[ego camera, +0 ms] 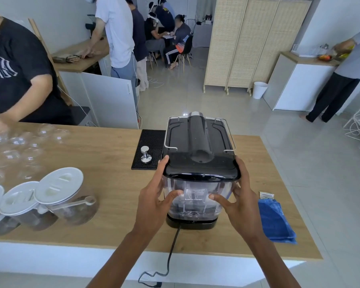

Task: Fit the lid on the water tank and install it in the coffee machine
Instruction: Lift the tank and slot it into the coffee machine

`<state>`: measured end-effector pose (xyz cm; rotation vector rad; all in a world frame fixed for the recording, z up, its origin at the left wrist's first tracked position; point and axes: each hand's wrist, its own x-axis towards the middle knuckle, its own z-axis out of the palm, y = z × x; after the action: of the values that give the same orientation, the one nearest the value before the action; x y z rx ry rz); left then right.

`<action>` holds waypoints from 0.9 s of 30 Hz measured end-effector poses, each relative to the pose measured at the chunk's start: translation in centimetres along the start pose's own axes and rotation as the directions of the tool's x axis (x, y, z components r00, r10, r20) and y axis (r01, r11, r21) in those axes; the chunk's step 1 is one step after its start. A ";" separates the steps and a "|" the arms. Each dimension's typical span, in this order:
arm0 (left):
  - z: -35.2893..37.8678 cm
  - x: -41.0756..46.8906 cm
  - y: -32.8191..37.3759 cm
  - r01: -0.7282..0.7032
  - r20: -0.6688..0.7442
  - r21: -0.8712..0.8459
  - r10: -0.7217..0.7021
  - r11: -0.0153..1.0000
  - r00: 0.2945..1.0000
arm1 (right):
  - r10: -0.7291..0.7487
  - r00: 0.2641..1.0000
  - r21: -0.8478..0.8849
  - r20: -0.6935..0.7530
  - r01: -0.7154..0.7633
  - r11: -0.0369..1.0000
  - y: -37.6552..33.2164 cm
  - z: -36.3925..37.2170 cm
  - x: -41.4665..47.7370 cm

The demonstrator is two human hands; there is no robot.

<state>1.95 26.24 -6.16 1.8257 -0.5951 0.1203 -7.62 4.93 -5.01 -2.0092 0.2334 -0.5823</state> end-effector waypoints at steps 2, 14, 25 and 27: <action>0.2 -0.4 -0.5 0.004 0.014 -0.013 -0.003 1.000 1.000 | 0.027 1.000 -0.003 0.005 -0.027 1.000 0.5 0.5 -0.4; 0.4 -0.9 -2.0 -0.039 0.018 0.009 0.039 0.999 0.999 | 0.083 0.997 -0.021 0.003 -0.083 0.996 1.8 1.1 -0.8; 0.6 -1.2 -1.5 -0.016 0.021 0.057 0.015 0.998 1.000 | 0.107 0.994 -0.088 -0.008 -0.107 0.990 0.7 1.0 -1.1; 0.5 -1.2 -1.3 -0.020 0.018 0.080 0.018 0.997 1.000 | 0.120 0.993 -0.116 -0.008 -0.120 0.986 0.6 0.9 -1.0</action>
<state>1.40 26.42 -7.90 1.9003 -0.6276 0.1429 -8.03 5.74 -6.19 -2.0901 0.3935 -0.5031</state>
